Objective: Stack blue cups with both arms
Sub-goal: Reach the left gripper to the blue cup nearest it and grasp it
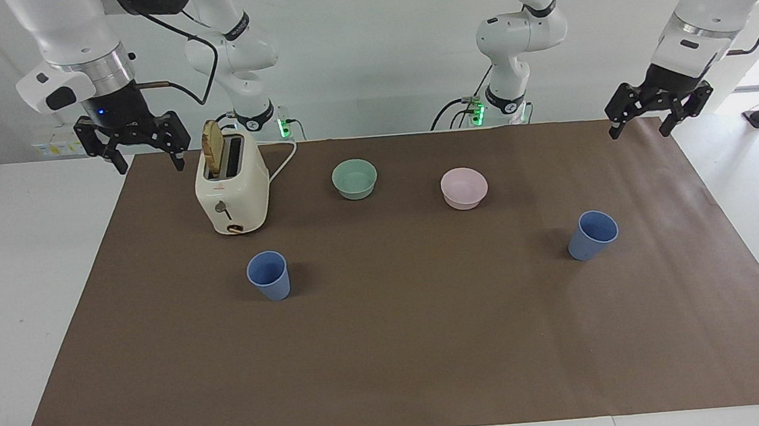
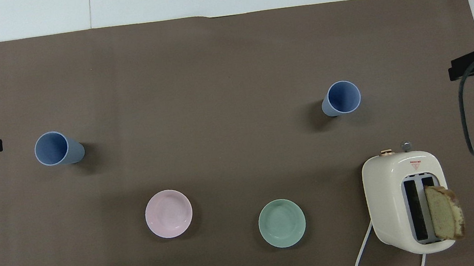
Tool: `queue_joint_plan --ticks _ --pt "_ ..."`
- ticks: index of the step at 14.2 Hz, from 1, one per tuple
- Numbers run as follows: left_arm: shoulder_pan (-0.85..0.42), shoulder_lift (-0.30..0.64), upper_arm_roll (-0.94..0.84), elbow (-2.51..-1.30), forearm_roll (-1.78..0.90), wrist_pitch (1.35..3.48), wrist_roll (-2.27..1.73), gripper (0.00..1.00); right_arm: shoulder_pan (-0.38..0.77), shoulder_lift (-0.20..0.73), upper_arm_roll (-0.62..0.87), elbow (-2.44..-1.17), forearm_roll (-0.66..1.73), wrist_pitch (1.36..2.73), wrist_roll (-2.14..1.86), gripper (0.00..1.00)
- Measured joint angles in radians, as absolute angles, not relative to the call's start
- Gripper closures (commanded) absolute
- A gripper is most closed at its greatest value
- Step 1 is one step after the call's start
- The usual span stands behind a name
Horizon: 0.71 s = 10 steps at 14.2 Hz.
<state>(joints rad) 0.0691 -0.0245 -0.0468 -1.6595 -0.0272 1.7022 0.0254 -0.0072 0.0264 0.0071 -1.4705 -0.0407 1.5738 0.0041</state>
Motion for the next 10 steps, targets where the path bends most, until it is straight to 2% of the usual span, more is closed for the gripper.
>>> queue_joint_plan --ticks 4,10 --pt "0.1 0.064 -0.045 -1.713 -0.027 1.848 -0.116 0.0 -0.007 0.026 0.007 -1.471 -0.041 1.574 0.004 0.0" --pt "0.119 0.144 -0.044 -1.867 -0.027 2.041 -0.199 0.0 -0.007 0.026 0.007 -1.471 -0.041 1.574 0.004 0.0"
